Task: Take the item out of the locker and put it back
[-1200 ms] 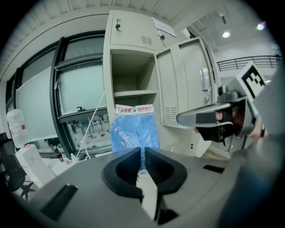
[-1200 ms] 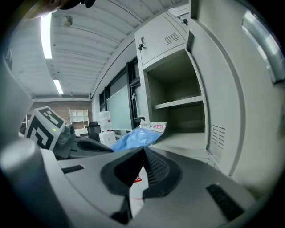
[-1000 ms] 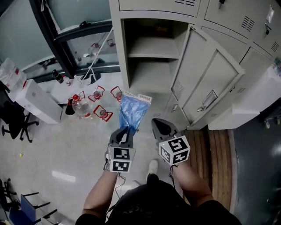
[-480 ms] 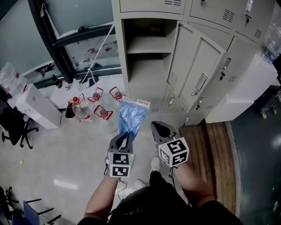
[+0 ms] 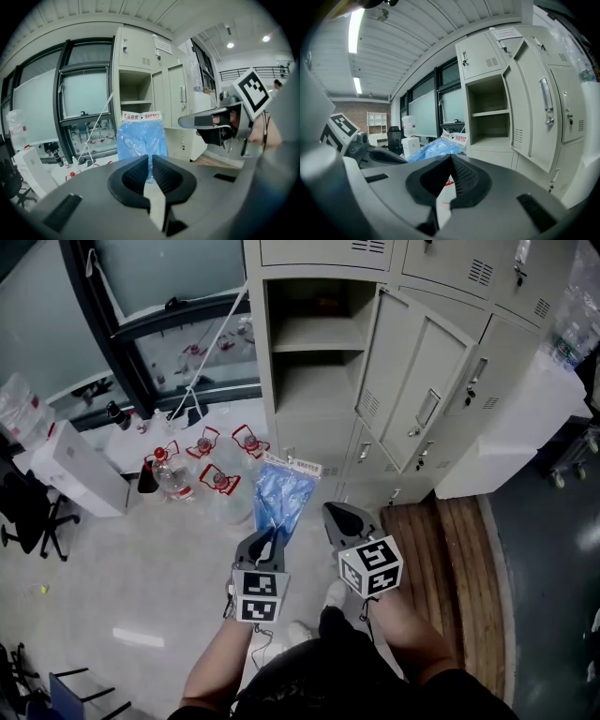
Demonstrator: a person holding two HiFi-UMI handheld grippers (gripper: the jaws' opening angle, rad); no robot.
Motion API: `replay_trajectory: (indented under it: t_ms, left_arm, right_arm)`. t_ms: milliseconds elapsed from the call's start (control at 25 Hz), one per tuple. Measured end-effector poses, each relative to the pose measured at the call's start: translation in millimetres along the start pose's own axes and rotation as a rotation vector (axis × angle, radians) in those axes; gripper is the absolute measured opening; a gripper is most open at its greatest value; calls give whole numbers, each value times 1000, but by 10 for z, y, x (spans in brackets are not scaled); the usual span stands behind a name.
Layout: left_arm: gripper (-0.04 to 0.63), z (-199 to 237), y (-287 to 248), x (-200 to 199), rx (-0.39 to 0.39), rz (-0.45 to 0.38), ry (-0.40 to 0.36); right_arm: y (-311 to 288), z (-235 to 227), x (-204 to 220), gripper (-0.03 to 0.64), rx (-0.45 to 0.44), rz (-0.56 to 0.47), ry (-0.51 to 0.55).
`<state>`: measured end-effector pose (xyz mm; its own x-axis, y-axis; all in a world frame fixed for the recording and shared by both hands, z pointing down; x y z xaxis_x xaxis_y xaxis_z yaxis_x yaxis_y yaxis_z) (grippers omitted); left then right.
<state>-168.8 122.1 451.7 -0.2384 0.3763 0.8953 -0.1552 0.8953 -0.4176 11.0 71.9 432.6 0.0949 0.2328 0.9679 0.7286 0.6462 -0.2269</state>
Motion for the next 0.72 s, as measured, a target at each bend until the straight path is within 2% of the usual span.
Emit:
replay_trajectory:
  t_ms: [720]
  left_arm:
    - [25,-11,-177,-112,8,-19,-7]
  right_arm:
    - [-53,-220,-30,0,26,-4,-2]
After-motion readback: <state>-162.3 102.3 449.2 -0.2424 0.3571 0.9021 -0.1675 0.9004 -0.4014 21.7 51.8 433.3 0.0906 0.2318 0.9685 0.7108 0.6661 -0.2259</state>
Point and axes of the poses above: the fingertips, and each gripper's own axes: y backward along the fingers, z to its left, x out of its underside, the point moved 9 cm from there along y, backward along the fingers, and after that the axes turned 9 degrees about -x, right-handed, at the moved point
